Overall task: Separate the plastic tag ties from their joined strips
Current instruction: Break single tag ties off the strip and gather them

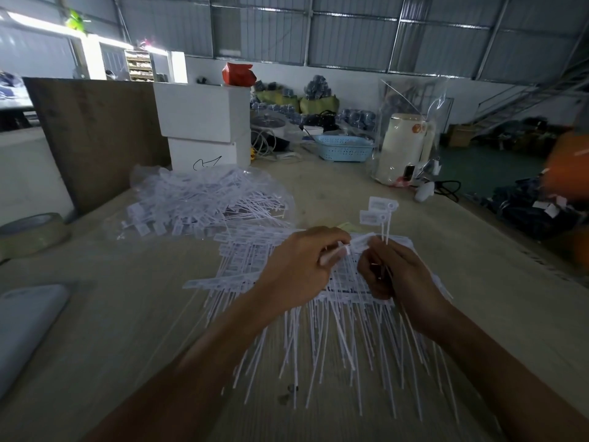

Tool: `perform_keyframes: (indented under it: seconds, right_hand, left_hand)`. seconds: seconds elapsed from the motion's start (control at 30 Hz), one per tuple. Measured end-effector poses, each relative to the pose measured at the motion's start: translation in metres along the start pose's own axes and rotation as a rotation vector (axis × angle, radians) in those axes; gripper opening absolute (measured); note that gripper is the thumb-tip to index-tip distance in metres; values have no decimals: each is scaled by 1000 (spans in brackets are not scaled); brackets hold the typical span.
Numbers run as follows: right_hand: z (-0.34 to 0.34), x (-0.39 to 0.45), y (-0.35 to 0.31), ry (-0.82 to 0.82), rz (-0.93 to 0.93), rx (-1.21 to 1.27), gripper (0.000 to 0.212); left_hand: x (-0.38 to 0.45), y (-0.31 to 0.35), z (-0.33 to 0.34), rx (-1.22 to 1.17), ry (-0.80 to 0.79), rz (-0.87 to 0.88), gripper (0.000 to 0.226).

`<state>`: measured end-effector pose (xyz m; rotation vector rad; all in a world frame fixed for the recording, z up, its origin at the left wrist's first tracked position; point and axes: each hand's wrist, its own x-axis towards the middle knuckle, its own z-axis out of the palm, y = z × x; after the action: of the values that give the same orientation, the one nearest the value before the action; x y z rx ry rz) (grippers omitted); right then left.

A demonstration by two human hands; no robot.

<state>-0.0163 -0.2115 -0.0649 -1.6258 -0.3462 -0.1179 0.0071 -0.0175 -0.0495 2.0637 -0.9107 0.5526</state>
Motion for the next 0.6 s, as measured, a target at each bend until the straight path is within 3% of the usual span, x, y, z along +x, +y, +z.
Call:
perform_keyframes:
  seconds: [0.13,0.37,0.5,0.6]
  right_hand:
    - [-2,-2,-2,-72,59,-23,50]
    - [-13,-5,-17,-204,122,-268,44]
    - [-10,-4,-18,-156,149,-220,44]
    - [-10,-2,-14,-89,189,-103,36]
  left_hand:
    - [-1,-3,-3,188,-1,73,24]
    - [-5,-2,-6,527,-147,244,42]
    - [-4,-4,-3,433,-76,165,21]
    - [-2,-7,-3,343,-24,86,27]
